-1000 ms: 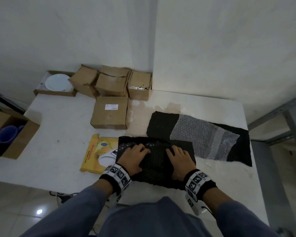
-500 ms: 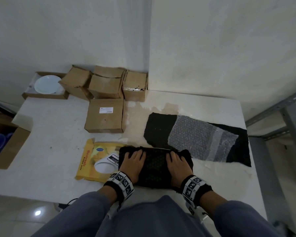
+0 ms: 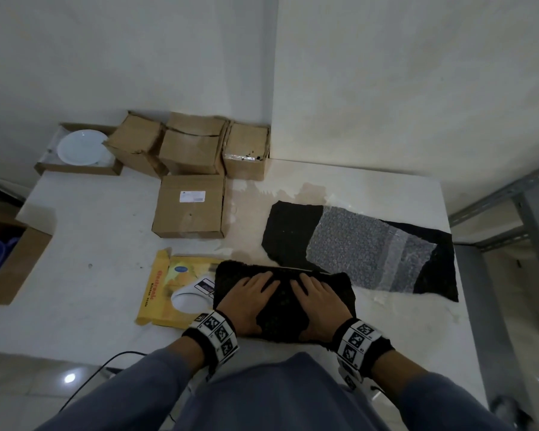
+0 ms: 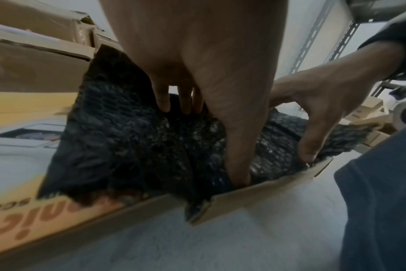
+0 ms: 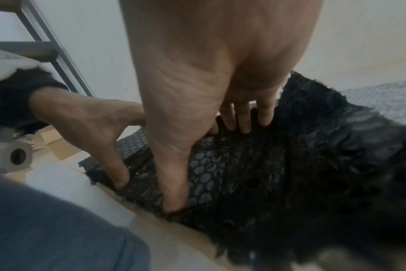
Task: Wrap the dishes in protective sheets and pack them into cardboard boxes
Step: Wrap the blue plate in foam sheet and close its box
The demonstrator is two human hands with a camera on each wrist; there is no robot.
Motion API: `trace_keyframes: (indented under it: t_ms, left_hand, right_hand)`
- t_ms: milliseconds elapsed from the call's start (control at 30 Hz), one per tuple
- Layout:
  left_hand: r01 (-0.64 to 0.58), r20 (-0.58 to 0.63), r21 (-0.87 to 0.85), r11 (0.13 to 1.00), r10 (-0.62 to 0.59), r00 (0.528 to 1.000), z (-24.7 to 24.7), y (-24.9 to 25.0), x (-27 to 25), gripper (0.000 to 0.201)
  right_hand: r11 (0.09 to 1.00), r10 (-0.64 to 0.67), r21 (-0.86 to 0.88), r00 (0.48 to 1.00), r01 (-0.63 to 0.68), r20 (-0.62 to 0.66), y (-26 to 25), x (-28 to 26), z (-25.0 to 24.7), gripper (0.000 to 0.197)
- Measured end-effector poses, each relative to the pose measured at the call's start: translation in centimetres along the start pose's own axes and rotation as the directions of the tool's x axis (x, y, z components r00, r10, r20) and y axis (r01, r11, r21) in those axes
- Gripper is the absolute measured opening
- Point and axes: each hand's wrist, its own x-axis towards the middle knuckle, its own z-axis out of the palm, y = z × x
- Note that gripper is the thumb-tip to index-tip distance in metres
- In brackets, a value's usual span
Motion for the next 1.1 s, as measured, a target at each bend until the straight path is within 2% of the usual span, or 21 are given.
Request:
trace_keyframes:
  t_ms: [200, 367, 433, 500, 633, 767, 1000, 1100]
  left_hand:
    - [0.016, 0.009, -0.045, 0.999, -0.015, 1.000, 0.1, -0.1, 0.4, 0.123]
    - [0.028, 0.034, -0.022, 0.999, -0.027, 0.999, -0.2, 0.6, 0.9, 0.120]
    - [0.041, 0.040, -0.003, 0.999, -0.041, 0.998, -0.2, 0.8, 1.0, 0.117]
    - [0.062, 0.046, 0.022, 0.998, -0.063, 0.997, 0.0, 1.0, 1.3, 0.114]
    - [0.087, 0.037, 0.047, 0.995, -0.089, 0.995, 0.0, 1.1, 1.8, 0.110]
    - [0.094, 0.036, 0.056, 0.994, -0.096, 0.995, 0.3, 1.1, 2.3, 0.113]
    - [0.098, 0.025, -0.010, 0.995, -0.098, 0.995, 0.8, 0.9, 1.9, 0.115]
    - [0.051, 0.034, -0.054, 0.997, -0.050, 0.998, 0.5, 0.4, 1.5, 0.109]
  right_hand:
    - [0.999, 0.045, 0.010, 0.998, -0.045, 0.035, -0.1, -0.2, -0.1, 0.120]
    - [0.995, 0.086, -0.047, 0.996, -0.084, 0.024, -0.9, 0.2, -0.2, 0.121]
    - [0.992, 0.105, -0.075, 0.992, -0.100, 0.075, -1.1, 0.5, 0.1, 0.124]
    - [0.994, 0.099, -0.049, 0.992, -0.096, 0.074, -0.9, 0.8, 0.5, 0.120]
    - [1.000, 0.021, -0.021, 0.999, -0.022, -0.032, -1.2, 1.0, -0.1, 0.105]
    - [0.995, 0.099, -0.027, 0.995, -0.099, 0.002, -1.2, 1.1, -1.2, 0.092]
    - [0.990, 0.141, -0.031, 0.989, -0.140, 0.033, -0.3, 0.9, -1.1, 0.094]
    - [0.986, 0.165, -0.024, 0.986, -0.165, -0.006, 0.2, 0.4, -1.0, 0.079]
